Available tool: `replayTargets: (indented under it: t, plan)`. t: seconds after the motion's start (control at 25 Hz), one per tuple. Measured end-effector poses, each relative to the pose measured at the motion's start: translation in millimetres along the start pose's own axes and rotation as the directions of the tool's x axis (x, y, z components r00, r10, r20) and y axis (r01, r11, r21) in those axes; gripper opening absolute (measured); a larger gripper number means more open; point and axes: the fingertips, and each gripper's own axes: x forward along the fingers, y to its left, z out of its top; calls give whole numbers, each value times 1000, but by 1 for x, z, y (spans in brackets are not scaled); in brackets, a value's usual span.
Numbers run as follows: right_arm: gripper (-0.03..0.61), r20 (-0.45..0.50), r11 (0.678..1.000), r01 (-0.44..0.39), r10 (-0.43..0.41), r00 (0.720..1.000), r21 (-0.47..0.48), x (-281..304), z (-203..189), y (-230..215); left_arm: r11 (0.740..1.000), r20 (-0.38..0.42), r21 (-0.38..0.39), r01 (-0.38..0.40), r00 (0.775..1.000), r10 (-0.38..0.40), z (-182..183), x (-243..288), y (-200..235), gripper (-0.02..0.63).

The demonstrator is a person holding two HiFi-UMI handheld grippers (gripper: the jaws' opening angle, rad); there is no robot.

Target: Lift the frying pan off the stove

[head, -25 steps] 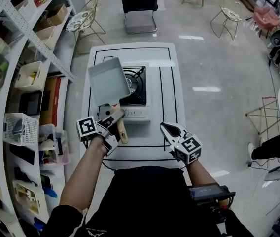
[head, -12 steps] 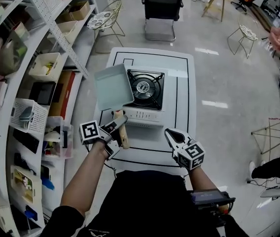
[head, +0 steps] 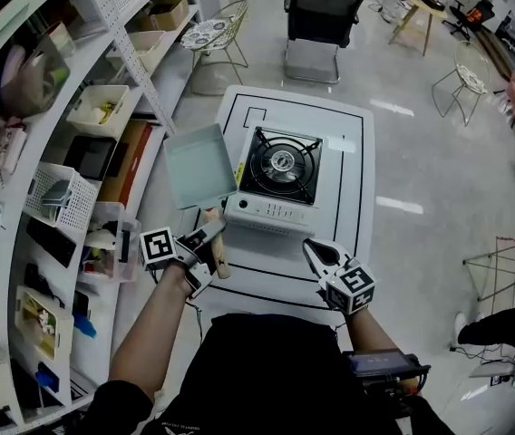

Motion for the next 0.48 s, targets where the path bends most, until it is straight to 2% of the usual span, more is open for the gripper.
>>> replayTargets:
  t: [0.48]
  plan:
    - [26,-6,999,-46,46,999,-24,33,4,32,1000,45,-6,-8,999,8,13,-54,17,114]
